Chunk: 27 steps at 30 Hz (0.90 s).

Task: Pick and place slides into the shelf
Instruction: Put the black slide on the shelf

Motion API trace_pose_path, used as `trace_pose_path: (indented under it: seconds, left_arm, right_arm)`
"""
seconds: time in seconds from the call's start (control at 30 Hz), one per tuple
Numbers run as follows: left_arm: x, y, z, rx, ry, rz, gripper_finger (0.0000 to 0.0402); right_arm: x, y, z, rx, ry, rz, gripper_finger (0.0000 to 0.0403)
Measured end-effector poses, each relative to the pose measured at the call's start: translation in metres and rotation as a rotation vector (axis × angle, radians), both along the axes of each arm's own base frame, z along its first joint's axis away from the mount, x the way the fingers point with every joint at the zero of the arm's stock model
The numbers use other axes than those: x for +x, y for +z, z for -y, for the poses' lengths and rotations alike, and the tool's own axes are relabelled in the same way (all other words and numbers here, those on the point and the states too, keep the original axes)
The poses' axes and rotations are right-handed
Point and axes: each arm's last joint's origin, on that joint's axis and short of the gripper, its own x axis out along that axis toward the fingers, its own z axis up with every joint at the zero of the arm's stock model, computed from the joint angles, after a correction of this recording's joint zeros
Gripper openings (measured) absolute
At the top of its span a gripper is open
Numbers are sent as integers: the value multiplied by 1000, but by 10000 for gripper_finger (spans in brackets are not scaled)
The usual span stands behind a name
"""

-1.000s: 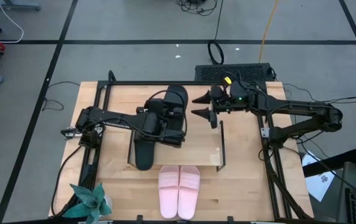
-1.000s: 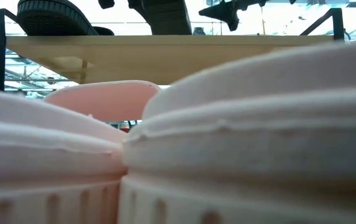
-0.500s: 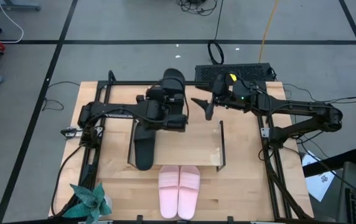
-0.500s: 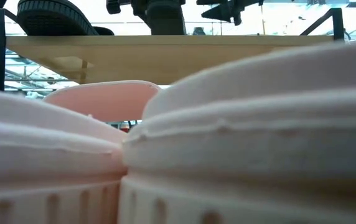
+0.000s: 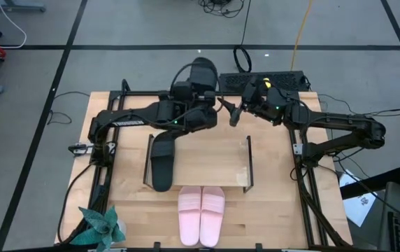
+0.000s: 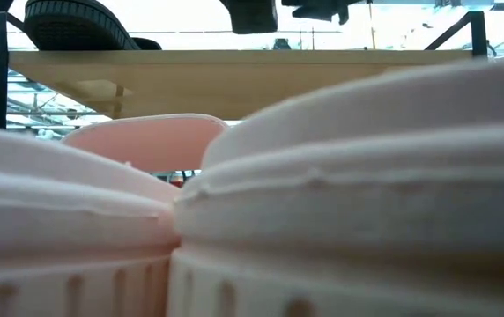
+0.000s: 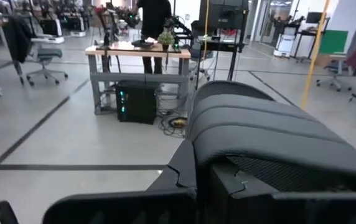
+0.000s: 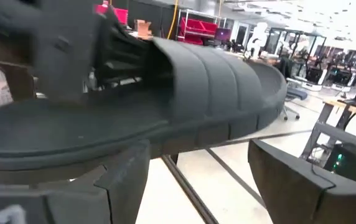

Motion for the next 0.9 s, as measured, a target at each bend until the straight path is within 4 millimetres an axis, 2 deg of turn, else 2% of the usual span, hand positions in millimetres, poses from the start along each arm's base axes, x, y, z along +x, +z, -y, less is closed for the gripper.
trace_pose_path:
  seconds: [0.37, 0.7, 0.9]
  left_arm:
    - [4, 5, -12, 9, 20, 17, 0]
    - [14, 17, -11, 41, -11, 6, 0]
    - [17, 18, -8, 47, -24, 5, 0]
  right_arm:
    - [-23, 21, -5, -34, -2, 83, 263]
    - [-22, 24, -5, -41, 0, 120, 263]
    - [-22, 29, -5, -53, 0, 168, 263]
